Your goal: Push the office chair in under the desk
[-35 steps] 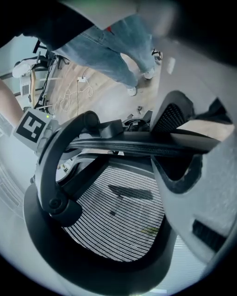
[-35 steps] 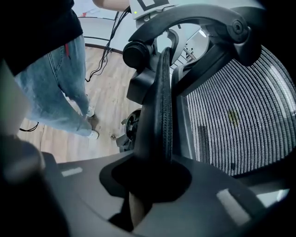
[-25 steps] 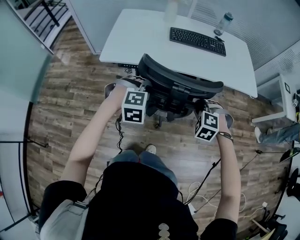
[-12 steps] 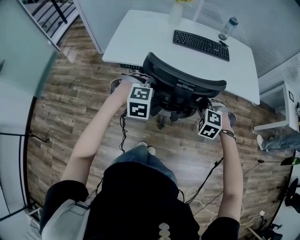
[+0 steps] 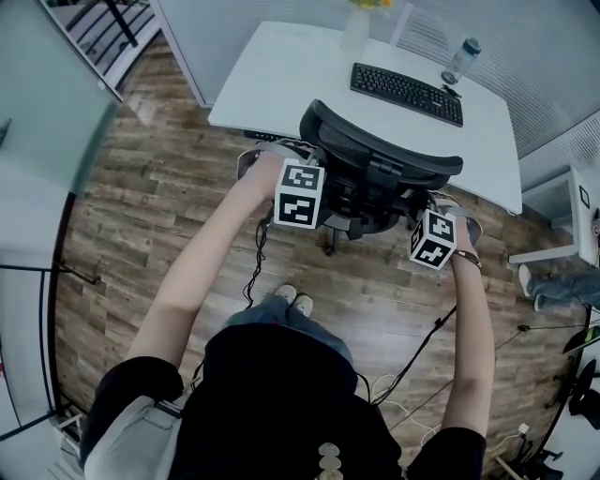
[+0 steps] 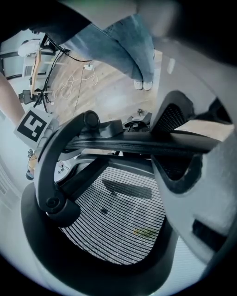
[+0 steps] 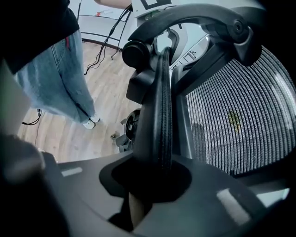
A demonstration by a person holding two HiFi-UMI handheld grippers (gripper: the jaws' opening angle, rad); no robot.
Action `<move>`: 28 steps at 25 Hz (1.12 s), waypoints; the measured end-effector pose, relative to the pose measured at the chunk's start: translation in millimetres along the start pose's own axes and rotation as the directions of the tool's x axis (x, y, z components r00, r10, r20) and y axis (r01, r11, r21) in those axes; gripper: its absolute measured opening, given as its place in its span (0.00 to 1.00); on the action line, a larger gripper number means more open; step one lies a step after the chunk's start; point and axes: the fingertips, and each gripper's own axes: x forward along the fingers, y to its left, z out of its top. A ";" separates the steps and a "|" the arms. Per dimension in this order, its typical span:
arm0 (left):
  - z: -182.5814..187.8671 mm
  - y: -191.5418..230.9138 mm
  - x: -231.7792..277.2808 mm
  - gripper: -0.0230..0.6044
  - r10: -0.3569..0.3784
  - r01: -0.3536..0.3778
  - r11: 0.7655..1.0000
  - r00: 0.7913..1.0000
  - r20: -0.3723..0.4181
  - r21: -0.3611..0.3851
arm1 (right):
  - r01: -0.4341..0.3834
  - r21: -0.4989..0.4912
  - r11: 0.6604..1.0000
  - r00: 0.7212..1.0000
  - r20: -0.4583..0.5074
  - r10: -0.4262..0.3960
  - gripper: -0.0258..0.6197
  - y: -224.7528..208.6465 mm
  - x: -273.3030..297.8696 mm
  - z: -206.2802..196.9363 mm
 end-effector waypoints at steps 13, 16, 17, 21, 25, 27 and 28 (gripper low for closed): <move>-1.2 7.4 3.4 0.28 0.022 -0.022 1.000 1.000 0.003 0.017 | 0.014 0.009 1.000 1.000 -0.002 -0.014 0.16 -6.2 3.5 -1.1; -0.4 8.5 2.4 0.29 0.041 -0.041 0.999 0.999 0.014 0.023 | 0.020 0.024 1.000 1.000 -0.002 -0.020 0.18 -7.9 3.1 -1.2; 0.0 9.0 2.0 0.29 0.054 -0.054 0.998 0.998 0.018 0.025 | 0.020 0.032 0.999 1.000 0.002 -0.020 0.19 -7.9 2.7 -1.0; -0.2 11.5 -2.8 0.30 0.160 -0.161 0.986 0.987 0.032 0.035 | 0.025 0.081 0.996 0.998 0.055 -0.029 0.28 -5.1 -8.4 7.0; -4.2 12.6 -16.9 0.33 0.291 -0.293 0.955 0.956 0.046 0.043 | 0.106 0.129 0.986 0.985 0.120 -0.121 0.35 -7.3 -33.7 15.8; -6.9 11.6 -24.5 0.33 0.351 -0.354 0.935 0.934 0.062 0.038 | 0.160 0.189 0.969 0.968 0.162 -0.191 0.33 -11.9 -52.8 19.9; -8.2 11.2 -29.1 0.31 0.376 -0.378 0.925 0.924 0.073 0.026 | 0.185 0.229 0.956 0.955 0.186 -0.230 0.33 -14.7 -64.3 21.6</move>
